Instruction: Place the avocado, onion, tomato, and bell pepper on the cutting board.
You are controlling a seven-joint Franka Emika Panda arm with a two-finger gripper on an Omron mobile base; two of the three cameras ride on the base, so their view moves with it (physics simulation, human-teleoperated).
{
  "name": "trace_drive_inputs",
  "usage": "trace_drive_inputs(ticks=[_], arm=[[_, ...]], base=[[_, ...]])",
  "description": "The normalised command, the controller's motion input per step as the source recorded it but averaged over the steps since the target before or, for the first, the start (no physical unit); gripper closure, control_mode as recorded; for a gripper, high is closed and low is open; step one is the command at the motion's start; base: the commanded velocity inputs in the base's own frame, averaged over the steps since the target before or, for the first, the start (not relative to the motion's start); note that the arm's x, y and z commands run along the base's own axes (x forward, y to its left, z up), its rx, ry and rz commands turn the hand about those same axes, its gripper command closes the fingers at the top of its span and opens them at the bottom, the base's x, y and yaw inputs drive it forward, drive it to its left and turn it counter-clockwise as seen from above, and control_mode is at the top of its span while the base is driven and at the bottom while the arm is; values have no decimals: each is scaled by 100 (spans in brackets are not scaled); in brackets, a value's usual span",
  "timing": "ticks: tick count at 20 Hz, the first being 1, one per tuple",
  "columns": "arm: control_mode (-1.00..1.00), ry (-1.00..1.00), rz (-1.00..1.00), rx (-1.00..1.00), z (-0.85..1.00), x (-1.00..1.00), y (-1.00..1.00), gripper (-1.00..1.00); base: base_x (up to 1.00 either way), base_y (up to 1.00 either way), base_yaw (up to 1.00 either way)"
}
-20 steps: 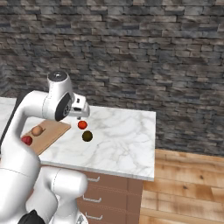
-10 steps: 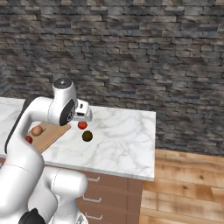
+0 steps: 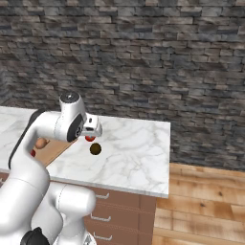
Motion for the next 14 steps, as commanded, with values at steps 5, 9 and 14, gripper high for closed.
trace_drive_inputs(ticks=[5,9,14], arm=[[-100,0,0,-1,-12,7,0,-100],[-100,0,0,0,-4,8,0,-100],[-100,0,0,0,-10,13,0,-100]], base=[[0,0,0],[0,0,0],[0,0,0]])
